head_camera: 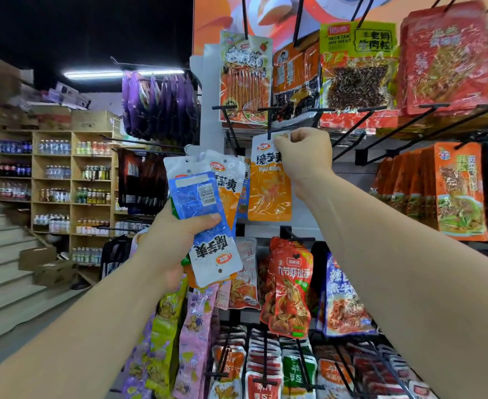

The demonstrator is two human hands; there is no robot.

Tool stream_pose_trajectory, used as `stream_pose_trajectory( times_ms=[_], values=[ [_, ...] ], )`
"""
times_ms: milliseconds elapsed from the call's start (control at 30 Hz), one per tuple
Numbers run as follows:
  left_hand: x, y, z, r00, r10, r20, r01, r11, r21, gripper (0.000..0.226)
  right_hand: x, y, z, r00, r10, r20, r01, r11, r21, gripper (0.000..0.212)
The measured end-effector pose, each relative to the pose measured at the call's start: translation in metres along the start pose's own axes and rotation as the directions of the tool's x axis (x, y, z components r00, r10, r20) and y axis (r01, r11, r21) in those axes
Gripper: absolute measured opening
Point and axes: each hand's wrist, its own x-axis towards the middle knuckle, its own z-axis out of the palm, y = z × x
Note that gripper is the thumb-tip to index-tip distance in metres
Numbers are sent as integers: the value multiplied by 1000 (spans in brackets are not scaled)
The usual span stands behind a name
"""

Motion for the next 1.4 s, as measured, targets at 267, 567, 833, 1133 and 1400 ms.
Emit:
stream_pose_trajectory(
  times_ms=[267, 567, 833, 1133, 1400],
  values=[
    [0, -2, -1, 1000, 2, 5, -2, 1000, 4, 36, 13, 14, 10, 997, 47, 54, -34, 975, -219, 33],
    [-2, 2, 2, 1000, 7, 13, -7, 1000, 17, 34, -33, 33, -22, 866, -300, 400, 490, 673, -554, 76],
    [-1, 1, 1, 1000, 13, 28, -14, 999, 37, 35, -25, 41, -16, 739, -197, 644, 674, 244, -698, 79],
    [2, -4, -3, 999, 36, 35, -38, 998, 48, 37, 2, 59, 9, 778, -30, 628, 622, 177, -762, 85],
    [5, -10, -8, 998, 57, 39, -60, 994, 86, 42, 26, 68, 27, 782, 182, 596, 564, 201, -801, 85]
  ],
)
